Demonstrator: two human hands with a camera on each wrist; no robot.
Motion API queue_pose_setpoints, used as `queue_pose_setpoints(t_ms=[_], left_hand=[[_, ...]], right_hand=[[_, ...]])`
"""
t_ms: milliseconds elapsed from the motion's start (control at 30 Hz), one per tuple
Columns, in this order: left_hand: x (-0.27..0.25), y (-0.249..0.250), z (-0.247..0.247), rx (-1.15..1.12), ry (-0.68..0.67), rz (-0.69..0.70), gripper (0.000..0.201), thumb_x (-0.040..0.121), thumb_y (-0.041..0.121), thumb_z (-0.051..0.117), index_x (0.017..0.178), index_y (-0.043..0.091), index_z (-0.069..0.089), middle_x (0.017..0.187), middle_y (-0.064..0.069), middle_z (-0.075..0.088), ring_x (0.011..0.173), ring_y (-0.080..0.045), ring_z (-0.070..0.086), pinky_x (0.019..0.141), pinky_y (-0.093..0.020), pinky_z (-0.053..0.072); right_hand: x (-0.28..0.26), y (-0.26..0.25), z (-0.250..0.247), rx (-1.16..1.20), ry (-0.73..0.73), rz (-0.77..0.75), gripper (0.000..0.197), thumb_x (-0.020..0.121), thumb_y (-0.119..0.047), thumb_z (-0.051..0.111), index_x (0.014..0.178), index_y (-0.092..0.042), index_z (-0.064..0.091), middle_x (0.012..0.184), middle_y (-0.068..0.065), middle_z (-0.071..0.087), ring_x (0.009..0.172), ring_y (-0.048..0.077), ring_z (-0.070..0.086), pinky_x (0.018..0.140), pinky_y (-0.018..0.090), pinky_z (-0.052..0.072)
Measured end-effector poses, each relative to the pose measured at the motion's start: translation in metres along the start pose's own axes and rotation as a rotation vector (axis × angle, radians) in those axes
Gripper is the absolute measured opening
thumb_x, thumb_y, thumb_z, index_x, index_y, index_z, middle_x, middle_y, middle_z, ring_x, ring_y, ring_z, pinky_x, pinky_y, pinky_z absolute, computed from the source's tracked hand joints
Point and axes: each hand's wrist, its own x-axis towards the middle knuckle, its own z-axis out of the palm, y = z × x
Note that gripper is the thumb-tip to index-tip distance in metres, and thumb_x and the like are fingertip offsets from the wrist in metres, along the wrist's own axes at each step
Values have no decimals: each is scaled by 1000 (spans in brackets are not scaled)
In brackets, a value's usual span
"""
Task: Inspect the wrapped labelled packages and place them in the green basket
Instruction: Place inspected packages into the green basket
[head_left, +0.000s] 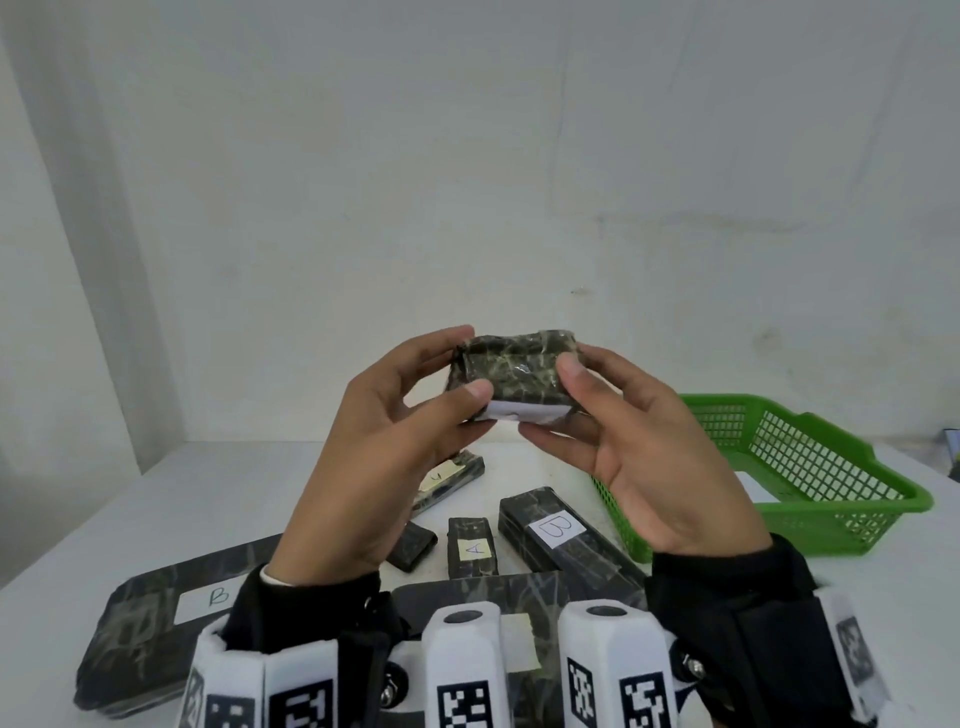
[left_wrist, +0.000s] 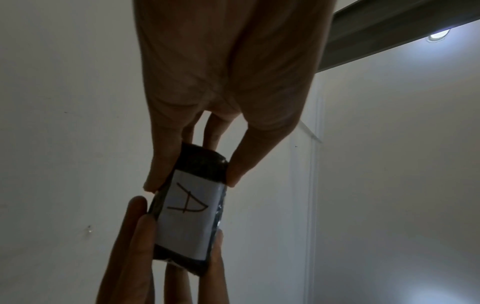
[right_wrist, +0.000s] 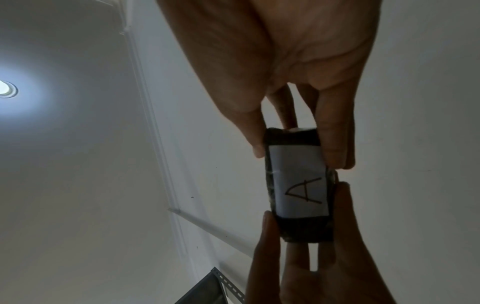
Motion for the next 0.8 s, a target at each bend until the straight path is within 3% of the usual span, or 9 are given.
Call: queue_pose_setpoints(t_ms=[67,133,233,333,467,567,633,800], left_hand=[[0,1,0,16,-11,-10,54,70,27,77,122,15,67,126,-14,65,104,-28,71,90,-38,58],[0,0,3,40,1,-11,48,74,36,79,116,16,69,116,-12,70,104,-26,70,87,-34,59],[0,-2,9,63,104,48,32,79,33,70,103,12,73,96,-12,75,90,-22,71,76,-30,59],[1,-6,12,68,152,88,20,83,27,64,91,12,73,92,-20,72,84,-23,70,71,-29,60],[-1,-4,15,72,103,67,19,86,26,62,93,11,71,86,-9,73,78,-17,68,67,-25,58],[-3,-3,18,99,76,43,33,77,37,63,100,14,71,86,-5,74,77,-16,69,74,-33,60],[-2,-4,18,102,86,61,26,77,34,64,93,16,73,87,-11,72,80,-20,68,77,-39,60],[-2,-6,19,137,77,61,16,77,34,65,78,20,73,81,-14,68,75,-21,66,81,-48,58]], right_hand=[[0,2,-1,12,19,-22,40,75,-25,67,112,-8,65,97,14,75,88,22,72,76,32,60],[0,1,-1,8,6,-42,37,75,-23,67,110,-8,66,92,12,76,85,20,72,76,32,61],[-1,0,0,-8,-34,-42,43,73,-26,68,113,-10,65,93,8,76,88,17,71,77,31,60],[-2,-2,0,-45,-66,-38,54,68,-39,70,114,-10,66,100,6,75,98,18,69,80,32,60],[-2,-2,-6,-44,-13,-86,27,72,-25,69,95,-11,68,82,7,75,79,16,71,73,31,60],[-2,-3,-7,-61,-5,-94,23,71,-22,70,91,-13,69,80,7,75,77,15,71,70,30,60],[-3,-4,-9,-62,-13,-85,23,71,-24,70,92,-14,70,81,5,75,80,15,70,71,31,60],[-4,-7,-5,-111,-49,-46,51,69,-47,68,115,-26,67,90,-4,74,90,15,72,76,36,61]])
